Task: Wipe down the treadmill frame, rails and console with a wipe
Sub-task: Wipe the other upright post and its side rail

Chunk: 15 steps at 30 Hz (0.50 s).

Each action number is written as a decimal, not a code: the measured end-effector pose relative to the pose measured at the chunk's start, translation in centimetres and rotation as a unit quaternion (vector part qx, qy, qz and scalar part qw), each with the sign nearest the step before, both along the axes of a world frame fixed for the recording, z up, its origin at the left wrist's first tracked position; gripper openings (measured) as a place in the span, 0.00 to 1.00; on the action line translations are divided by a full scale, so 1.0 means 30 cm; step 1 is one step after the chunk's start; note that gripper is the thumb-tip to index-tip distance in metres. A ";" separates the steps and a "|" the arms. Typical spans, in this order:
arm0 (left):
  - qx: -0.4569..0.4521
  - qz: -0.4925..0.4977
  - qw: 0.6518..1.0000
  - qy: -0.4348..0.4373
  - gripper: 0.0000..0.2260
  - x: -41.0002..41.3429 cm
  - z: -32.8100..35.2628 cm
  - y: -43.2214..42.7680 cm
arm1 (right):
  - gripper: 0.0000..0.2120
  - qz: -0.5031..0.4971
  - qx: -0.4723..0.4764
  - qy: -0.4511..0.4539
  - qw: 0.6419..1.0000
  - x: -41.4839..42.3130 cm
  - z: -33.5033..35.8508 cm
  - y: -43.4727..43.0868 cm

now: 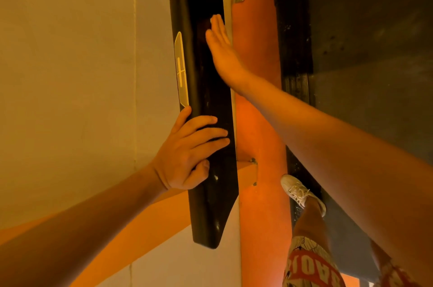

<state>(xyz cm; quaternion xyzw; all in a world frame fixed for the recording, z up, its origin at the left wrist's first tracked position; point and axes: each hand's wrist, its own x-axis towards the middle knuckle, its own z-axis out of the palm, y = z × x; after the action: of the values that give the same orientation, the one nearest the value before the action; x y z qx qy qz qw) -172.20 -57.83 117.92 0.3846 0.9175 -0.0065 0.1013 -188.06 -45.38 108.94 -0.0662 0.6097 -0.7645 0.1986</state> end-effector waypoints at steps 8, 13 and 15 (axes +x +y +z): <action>0.017 -0.005 1.000 0.006 0.22 -0.003 -0.008 -0.008 | 0.27 -0.007 0.005 -0.007 1.000 0.078 -0.012 -0.001; 0.015 -0.008 1.000 0.003 0.22 -0.002 -0.011 -0.008 | 0.27 -0.021 -0.024 0.039 0.999 0.098 0.011 -0.015; 0.018 -0.008 1.000 0.003 0.22 -0.001 -0.008 -0.006 | 0.27 -0.008 -0.008 0.041 0.999 0.122 -0.025 0.003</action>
<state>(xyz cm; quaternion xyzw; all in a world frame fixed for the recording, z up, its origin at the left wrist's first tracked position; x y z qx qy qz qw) -172.24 -58.01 117.67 0.3937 0.9146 0.0086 0.0918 -184.40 -45.29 108.21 -0.0943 0.6117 -0.7675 0.1671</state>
